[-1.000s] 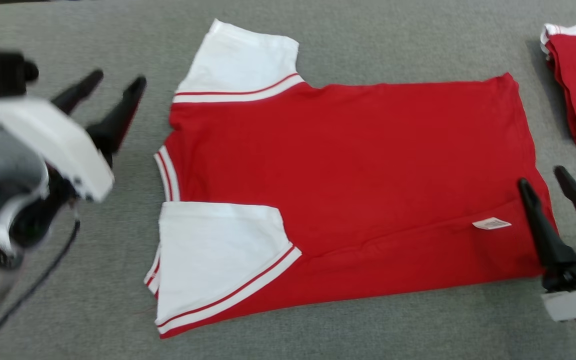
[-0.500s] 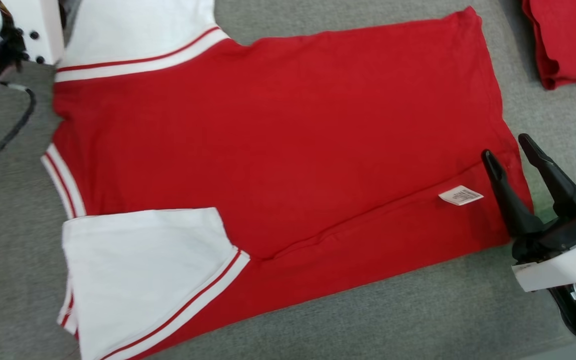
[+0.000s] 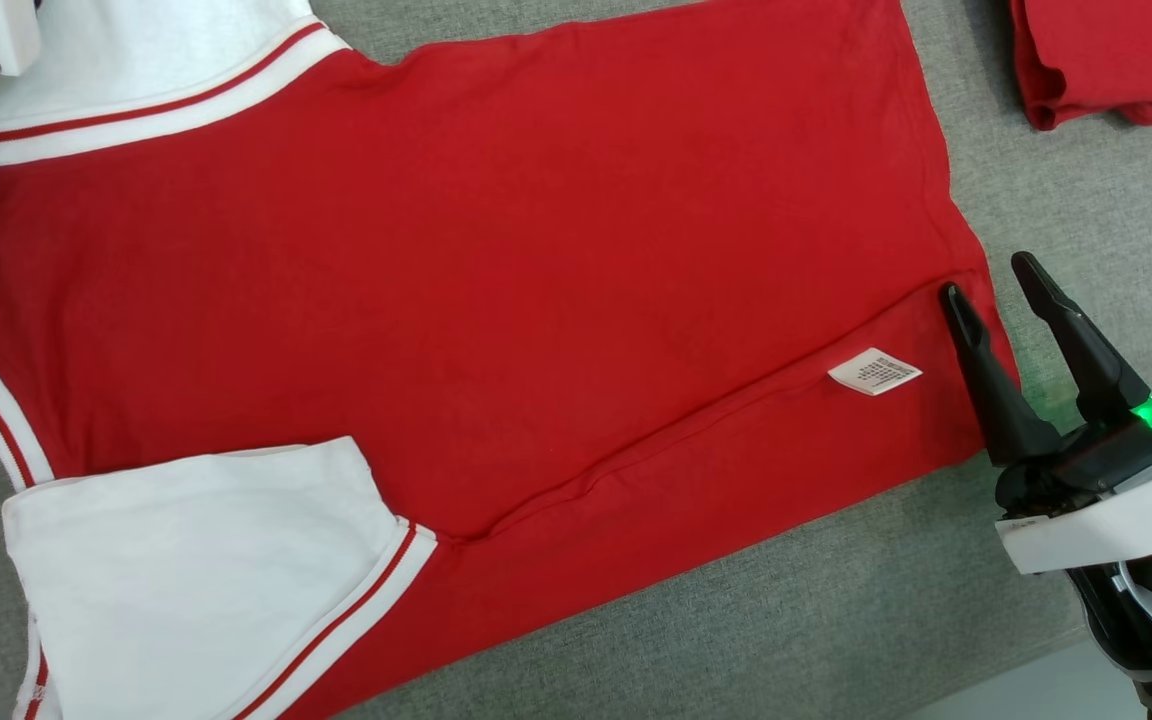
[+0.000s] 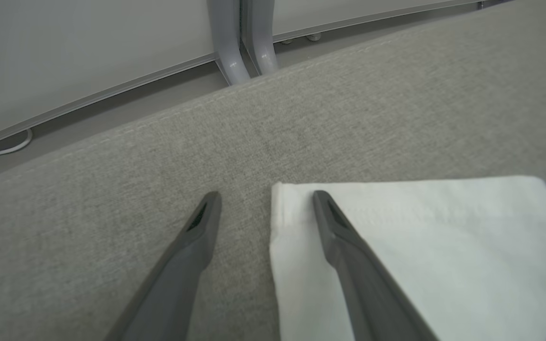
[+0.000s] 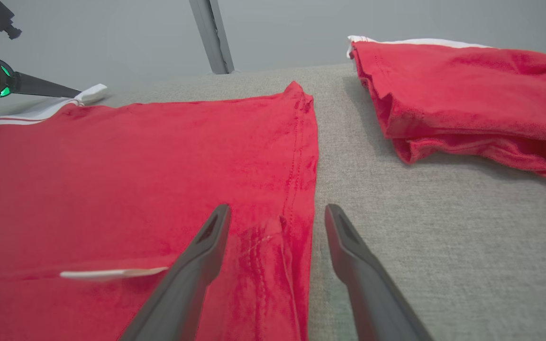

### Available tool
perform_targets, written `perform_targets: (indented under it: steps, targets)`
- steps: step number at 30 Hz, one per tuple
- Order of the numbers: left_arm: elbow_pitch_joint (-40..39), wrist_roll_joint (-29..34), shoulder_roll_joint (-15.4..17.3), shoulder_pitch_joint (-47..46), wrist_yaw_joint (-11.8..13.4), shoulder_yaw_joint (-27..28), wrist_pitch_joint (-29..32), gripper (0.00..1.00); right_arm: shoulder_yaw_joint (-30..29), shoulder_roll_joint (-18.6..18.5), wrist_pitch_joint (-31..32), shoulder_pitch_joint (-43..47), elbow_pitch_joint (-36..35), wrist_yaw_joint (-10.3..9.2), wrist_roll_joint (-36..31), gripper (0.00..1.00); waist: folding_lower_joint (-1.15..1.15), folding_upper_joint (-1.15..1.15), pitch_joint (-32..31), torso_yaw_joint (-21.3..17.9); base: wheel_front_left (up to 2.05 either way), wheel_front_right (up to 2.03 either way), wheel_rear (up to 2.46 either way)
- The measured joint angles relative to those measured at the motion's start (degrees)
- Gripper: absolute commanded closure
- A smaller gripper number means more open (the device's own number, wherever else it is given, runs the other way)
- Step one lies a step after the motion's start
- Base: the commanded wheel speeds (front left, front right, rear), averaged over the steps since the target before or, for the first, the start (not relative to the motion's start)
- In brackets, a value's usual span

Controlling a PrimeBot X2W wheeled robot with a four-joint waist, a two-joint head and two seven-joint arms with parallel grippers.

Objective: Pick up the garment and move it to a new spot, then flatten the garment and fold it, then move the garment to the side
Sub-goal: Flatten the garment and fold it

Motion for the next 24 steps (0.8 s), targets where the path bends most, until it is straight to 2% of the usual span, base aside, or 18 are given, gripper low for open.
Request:
perform_targets:
  steps: [6, 7, 8, 9, 12, 17, 24]
  targets:
    - [1.51, -0.15, 0.21, -0.80, -0.33, 0.15, -0.05, 0.00, -0.58, 0.68, -0.03, -0.30, -0.41, 0.00, -0.73, 0.00, 0.00, 0.00, 0.50, -0.63, 0.00, 0.00, 0.00]
    - [1.62, -0.15, 0.23, -0.90, -0.51, 0.10, -0.03, 0.04, -0.67, 0.68, -0.03, -0.34, -0.51, 0.00, -0.82, 0.00, 0.00, 0.00, 0.56, -0.67, 0.00, 0.00, 0.00]
    - [1.80, -0.16, 0.22, -1.00, -0.52, 0.10, 0.12, 0.27, -0.74, 0.68, -0.03, -0.36, -0.56, 0.00, -0.82, 0.00, 0.00, 0.00, 0.60, -0.70, 0.00, 0.00, 0.00]
    - [1.98, -0.20, 0.22, -1.12, -0.57, 0.11, 0.26, 0.55, -0.85, 0.66, -0.03, -0.36, -0.57, 0.00, -0.83, 0.00, 0.00, 0.00, 0.62, -0.72, 0.00, 0.00, 0.00]
    - [2.22, -0.97, 0.20, -1.37, -0.85, 0.08, 1.42, 1.00, -1.40, 0.48, -0.03, -0.37, -0.80, 0.00, -0.83, 0.00, 0.00, 0.00, 0.58, -0.64, 0.00, 0.00, 0.00]
    - [1.82, -2.52, -0.07, -1.37, -1.05, 0.35, 3.19, 1.00, -2.09, 0.14, -0.03, -0.51, -1.29, 0.00, -0.88, 0.00, 0.00, 0.00, 0.44, -0.24, 0.00, 0.00, 0.00]
    - [0.46, -4.30, -1.27, 0.18, -1.56, 1.26, 1.18, 1.00, 0.19, -0.60, -0.04, -4.14, 0.71, -0.01, 0.11, 0.00, 0.00, 0.00, -1.16, 1.11, 0.00, 0.00, 0.00]
